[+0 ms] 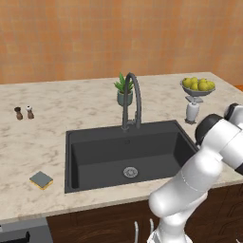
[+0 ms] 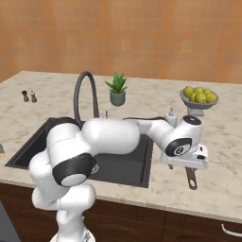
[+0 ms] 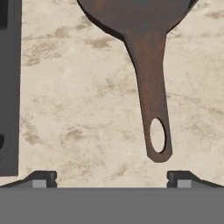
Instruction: Pick the pan and sponge and place them into the sink. Then turn on the water.
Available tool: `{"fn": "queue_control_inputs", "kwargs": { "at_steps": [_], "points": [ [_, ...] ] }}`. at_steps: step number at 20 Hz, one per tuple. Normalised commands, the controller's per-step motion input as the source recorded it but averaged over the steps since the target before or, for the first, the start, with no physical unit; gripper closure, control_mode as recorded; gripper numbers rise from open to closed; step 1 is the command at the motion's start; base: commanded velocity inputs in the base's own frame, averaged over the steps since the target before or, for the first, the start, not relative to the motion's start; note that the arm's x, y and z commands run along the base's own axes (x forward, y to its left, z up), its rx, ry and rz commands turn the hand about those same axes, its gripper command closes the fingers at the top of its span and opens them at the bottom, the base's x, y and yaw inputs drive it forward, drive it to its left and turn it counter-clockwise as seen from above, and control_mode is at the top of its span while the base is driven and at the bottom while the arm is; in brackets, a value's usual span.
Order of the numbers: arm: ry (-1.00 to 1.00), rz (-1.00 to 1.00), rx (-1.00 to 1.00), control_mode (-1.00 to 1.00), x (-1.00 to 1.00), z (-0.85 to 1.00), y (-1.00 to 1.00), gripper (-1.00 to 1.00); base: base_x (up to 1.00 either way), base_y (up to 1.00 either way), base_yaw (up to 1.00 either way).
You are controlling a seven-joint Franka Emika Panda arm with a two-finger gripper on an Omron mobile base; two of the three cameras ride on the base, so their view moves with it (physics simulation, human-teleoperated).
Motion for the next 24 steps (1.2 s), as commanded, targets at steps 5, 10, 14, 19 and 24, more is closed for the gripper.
{"fn": "queue_control_inputs", "kwargs": {
  "at_steps": [5, 10, 14, 19, 24],
  "points": [
    [0.0, 0.0, 0.0, -1.0, 0.2, -0.2, -0.14, -1.0, 0.0, 0.0, 0.0],
    [0.0, 0.0, 0.0, -1.0, 0.24, -0.21, -0.22, -1.0, 0.0, 0.0, 0.0],
    [0.0, 0.0, 0.0, -1.0, 0.22, -0.21, -0.22, -1.0, 0.0, 0.0, 0.0],
    [0.0, 0.0, 0.0, -1.0, 0.28, -0.13, -0.23, -1.0, 0.0, 0.0, 0.0],
    [0.0, 0.0, 0.0, -1.0, 0.28, 0.0, -0.32, -1.0, 0.0, 0.0, 0.0]
  ]
}}
